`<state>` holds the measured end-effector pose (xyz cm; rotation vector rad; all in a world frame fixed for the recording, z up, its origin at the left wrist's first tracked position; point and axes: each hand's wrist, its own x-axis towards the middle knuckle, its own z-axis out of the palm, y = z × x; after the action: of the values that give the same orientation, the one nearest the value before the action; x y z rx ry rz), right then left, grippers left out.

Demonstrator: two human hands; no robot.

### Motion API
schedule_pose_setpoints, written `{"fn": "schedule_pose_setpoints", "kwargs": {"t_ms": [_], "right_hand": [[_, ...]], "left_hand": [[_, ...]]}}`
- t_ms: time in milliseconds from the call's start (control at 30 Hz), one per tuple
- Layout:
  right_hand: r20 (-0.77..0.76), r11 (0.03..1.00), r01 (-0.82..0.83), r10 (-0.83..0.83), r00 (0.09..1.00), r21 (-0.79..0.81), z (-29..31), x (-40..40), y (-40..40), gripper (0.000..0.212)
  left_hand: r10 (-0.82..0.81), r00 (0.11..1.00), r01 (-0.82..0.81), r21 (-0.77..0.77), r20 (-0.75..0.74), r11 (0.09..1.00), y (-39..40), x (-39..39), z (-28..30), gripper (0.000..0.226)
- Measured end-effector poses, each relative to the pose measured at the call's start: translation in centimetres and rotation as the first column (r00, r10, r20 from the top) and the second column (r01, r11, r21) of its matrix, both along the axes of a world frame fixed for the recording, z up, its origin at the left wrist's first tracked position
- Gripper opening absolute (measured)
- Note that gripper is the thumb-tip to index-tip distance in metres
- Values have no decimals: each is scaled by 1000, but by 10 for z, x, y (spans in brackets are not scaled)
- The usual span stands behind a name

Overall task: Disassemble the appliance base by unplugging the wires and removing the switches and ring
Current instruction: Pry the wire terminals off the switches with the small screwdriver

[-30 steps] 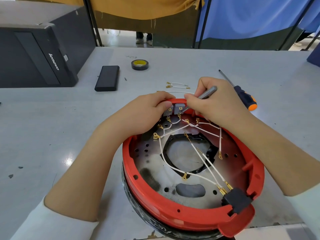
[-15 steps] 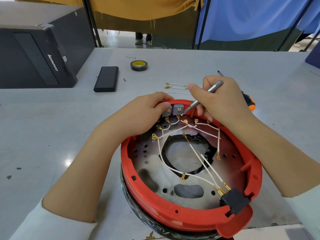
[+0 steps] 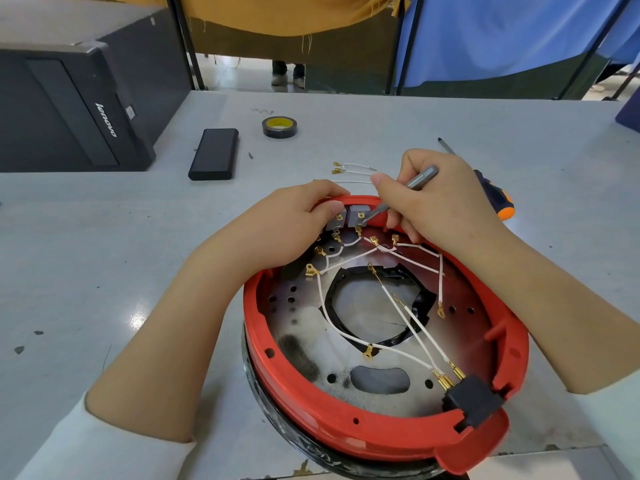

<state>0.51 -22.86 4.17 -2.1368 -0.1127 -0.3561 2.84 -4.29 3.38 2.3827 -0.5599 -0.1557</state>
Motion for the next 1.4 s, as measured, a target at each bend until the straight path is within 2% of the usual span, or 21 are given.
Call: {"fn": "schedule_pose_setpoints", "kwargs": {"t_ms": [333,600,833,1133,1300,1400], "right_hand": [[-8,998,-43,43,999,-41,-1,3,1,36],[-147,993,-81,68,987,-84,9,20,3,32],[68,984,21,-9,998,-178,2,7,8,34],[185,931,66,2,983,-360,-1,3,13,36],[6,992,9,-9,1000,-128,1,13,9,32],[-32,994,9,-13,999,-108,2,17,10,30]], "left_hand": [[-2,1000,2,4,-4,1000,0,2,0,29],[-13,999,12,-25,-49,1000,0,2,1,27],[-7,1000,7,-22,-20,1000,0,2,0,28],[-10,1000,10,-10,10,1000,1,1,0,31],[-2,1000,2,-5,6,1000,1,1,1,29],[-2,1000,2,-10,5,1000,1,0,1,28]]}}
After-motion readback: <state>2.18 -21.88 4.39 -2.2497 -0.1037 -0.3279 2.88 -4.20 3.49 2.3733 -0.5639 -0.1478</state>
